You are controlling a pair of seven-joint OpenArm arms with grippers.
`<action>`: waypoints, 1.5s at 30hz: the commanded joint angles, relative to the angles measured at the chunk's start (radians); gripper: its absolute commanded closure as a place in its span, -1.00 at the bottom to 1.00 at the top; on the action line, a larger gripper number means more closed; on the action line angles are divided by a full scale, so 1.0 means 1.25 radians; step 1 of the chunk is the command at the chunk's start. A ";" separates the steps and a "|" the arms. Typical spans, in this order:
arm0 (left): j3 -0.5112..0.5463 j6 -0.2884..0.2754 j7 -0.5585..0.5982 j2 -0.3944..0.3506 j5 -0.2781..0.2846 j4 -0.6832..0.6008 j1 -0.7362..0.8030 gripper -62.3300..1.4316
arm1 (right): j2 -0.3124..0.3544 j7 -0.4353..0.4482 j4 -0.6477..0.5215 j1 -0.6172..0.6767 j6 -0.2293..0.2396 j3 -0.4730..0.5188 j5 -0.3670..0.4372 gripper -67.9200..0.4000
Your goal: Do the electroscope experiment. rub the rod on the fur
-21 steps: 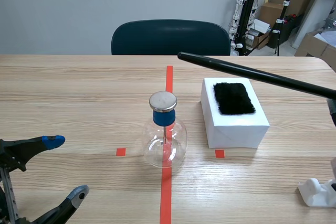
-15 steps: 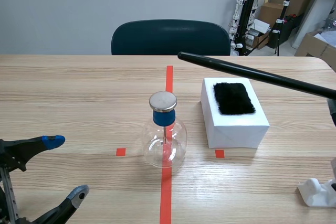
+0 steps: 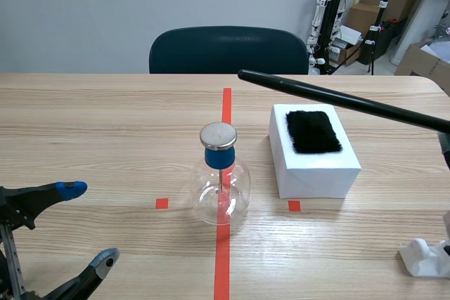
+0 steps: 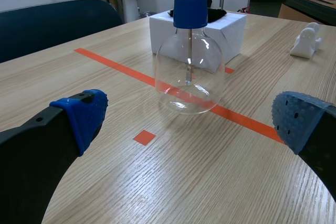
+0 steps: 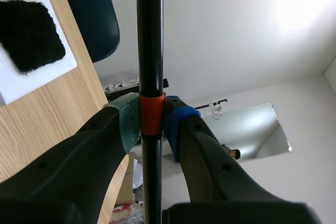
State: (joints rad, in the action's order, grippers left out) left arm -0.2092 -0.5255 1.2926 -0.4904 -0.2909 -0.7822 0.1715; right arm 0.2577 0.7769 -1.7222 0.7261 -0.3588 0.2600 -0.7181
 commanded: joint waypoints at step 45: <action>0.007 -0.001 0.016 -0.005 0.008 -0.008 -0.002 -1.00 | 0.105 -0.276 0.314 -0.476 0.091 0.006 -0.347 1.00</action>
State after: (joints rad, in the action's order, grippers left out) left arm -0.2092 -0.5255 1.2926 -0.4904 -0.2909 -0.7822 0.1715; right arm 0.3607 0.4362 -1.3060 0.1585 -0.2276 0.2600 -1.1473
